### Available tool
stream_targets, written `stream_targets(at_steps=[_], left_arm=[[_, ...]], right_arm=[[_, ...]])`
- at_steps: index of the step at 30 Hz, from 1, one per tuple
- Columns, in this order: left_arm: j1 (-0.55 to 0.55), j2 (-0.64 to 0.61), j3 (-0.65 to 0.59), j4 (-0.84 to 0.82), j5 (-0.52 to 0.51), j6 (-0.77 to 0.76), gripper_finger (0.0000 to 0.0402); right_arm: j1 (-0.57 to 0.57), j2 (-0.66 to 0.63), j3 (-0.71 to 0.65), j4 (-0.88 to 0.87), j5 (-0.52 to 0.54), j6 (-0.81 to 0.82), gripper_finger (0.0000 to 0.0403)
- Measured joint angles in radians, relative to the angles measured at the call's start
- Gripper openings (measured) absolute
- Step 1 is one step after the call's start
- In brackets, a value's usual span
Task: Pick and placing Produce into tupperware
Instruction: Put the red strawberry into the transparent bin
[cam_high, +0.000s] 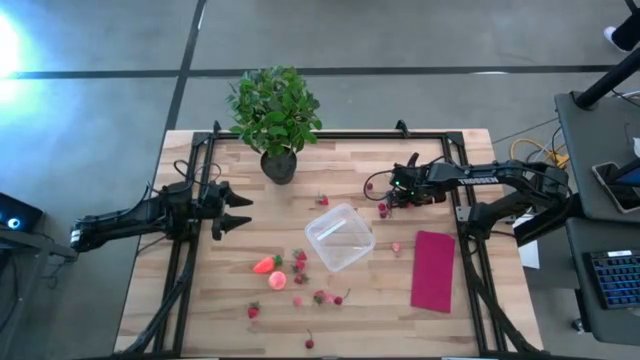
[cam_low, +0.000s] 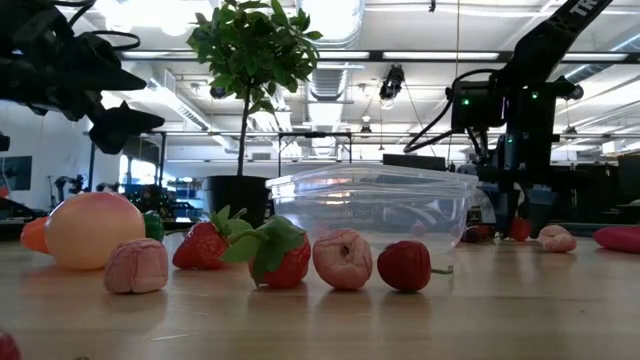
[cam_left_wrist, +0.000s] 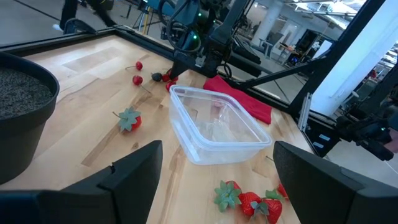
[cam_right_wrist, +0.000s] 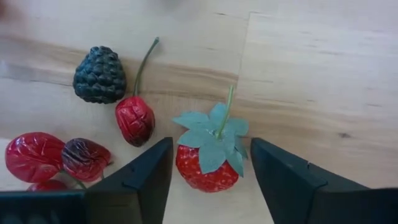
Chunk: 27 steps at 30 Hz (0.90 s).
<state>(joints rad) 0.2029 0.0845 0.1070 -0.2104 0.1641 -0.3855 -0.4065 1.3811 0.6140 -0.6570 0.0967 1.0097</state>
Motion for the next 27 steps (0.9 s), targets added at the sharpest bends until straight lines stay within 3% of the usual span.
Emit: stream_targets(at_steps=[10, 18, 27], left_arm=[[0.000, 0.000, 0.000, 0.000, 0.000, 0.000, 0.0293], [0.000, 0.000, 0.000, 0.000, 0.000, 0.000, 0.0293], [0.000, 0.000, 0.000, 0.000, 0.000, 0.000, 0.0293]], right_arm=[[0.000, -0.001, 0.000, 0.003, -0.003, 0.004, 0.0153], [0.010, -0.073, 0.047, 0.003, -0.097, 0.003, 0.0155], [0.213, -0.106, 0.259, 0.055, -0.242, -0.124, 0.0157]])
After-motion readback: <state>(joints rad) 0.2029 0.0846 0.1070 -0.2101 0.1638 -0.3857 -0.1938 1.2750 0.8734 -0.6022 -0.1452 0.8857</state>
